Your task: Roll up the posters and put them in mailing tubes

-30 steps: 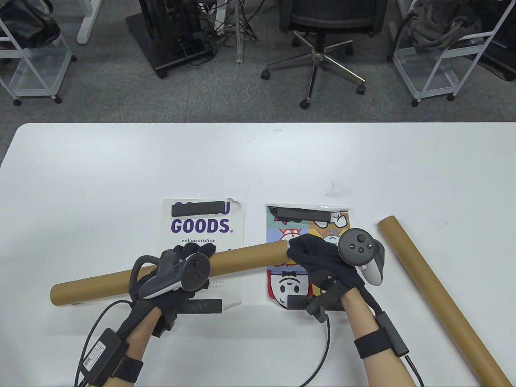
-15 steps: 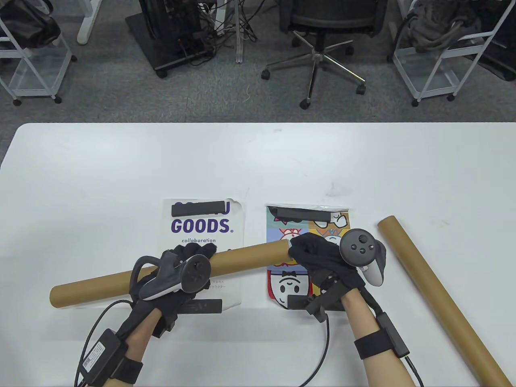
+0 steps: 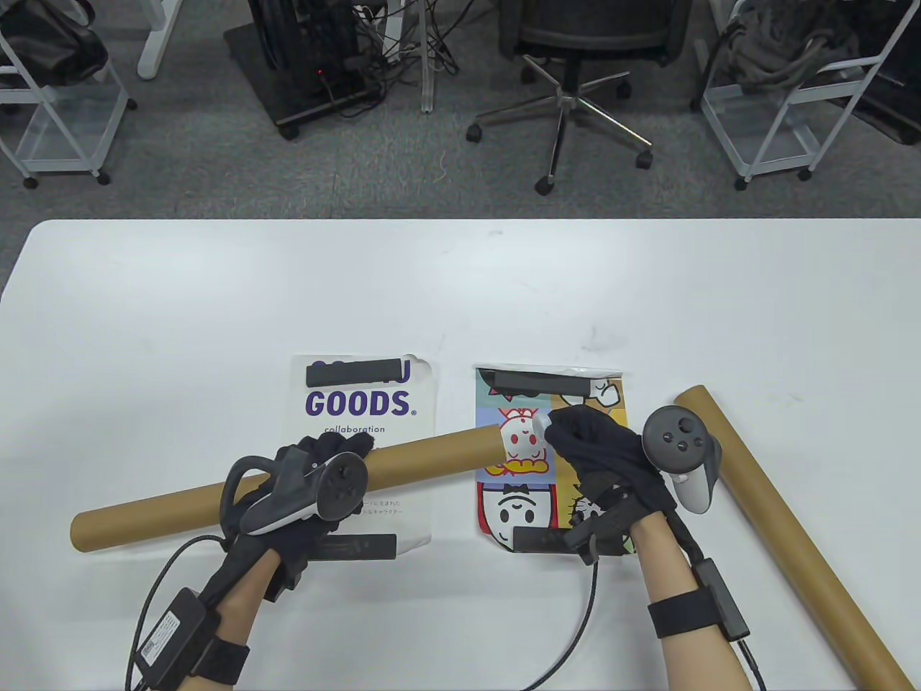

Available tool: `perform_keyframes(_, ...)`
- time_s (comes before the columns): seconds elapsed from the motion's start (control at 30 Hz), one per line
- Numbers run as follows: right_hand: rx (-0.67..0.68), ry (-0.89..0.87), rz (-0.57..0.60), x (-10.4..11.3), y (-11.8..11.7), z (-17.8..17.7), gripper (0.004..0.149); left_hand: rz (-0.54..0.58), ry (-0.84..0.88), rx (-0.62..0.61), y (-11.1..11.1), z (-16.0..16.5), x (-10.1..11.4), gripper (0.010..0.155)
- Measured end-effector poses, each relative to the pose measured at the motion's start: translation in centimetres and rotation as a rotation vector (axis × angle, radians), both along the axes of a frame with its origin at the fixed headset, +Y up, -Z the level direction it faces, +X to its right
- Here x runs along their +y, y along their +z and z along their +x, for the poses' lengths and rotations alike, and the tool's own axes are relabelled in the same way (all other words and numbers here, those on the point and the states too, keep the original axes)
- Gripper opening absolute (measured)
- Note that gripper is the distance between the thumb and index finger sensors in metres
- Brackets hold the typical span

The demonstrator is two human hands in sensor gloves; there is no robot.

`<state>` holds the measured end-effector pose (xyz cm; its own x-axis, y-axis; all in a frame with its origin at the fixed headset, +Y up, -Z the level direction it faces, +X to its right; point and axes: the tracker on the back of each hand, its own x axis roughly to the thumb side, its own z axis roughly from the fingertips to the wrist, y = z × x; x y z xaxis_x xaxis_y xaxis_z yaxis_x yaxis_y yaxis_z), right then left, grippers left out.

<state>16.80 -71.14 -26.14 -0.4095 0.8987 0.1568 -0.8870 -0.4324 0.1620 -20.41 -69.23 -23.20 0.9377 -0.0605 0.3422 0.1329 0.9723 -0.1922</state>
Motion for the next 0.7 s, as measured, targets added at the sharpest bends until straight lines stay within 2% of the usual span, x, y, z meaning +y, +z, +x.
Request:
perform_keyframes(0.37, 0.005, 0.025, -0.004, -0.1, 0.1, -0.3, 0.038, 0.008, 0.006, 0.140, -1.3, -2.5, 0.0, 0.086)
perform_keyframes(0.7, 0.012, 0.028, -0.021, -0.1, 0.3, -0.4, 0.039, -0.093, 0.013, 0.431, -3.1, -8.5, -1.3, 0.088)
